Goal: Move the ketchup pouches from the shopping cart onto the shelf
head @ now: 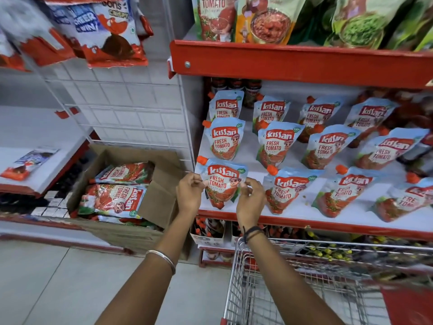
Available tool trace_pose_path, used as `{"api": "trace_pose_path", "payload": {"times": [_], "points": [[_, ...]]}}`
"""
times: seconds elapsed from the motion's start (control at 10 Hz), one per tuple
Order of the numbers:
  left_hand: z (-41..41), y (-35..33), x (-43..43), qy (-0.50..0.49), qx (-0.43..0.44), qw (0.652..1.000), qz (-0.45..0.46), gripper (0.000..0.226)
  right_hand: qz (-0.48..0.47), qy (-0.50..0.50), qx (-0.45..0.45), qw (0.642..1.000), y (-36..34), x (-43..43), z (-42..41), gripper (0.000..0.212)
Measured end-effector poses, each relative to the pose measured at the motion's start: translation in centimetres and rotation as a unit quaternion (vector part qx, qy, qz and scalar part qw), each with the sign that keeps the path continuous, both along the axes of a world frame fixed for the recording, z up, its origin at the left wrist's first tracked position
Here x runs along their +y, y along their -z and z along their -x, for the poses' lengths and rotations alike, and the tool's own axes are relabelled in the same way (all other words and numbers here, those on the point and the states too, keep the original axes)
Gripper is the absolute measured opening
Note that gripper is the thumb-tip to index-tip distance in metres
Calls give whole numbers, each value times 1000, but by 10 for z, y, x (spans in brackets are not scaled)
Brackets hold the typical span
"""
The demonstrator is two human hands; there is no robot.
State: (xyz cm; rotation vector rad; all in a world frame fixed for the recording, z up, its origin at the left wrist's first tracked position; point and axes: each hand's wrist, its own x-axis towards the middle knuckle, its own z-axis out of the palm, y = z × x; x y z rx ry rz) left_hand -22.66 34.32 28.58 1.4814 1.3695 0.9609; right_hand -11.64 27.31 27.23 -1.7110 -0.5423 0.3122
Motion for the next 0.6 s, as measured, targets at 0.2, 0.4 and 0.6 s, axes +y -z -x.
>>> {"api": "trace_pose_path", "payload": {"times": [0.2, 0.4, 0.6], "points": [[-3, 7, -2, 12, 24, 1000, -9, 21, 28, 19, -9, 999, 6, 2, -3, 19], [-4, 8, -3, 25, 33, 999, -14, 14, 33, 28, -1, 999, 3, -1, 2, 22], [-5, -2, -25, -16, 9, 1000, -18, 39, 51, -67, 99, 992, 2, -16, 4, 41]]}}
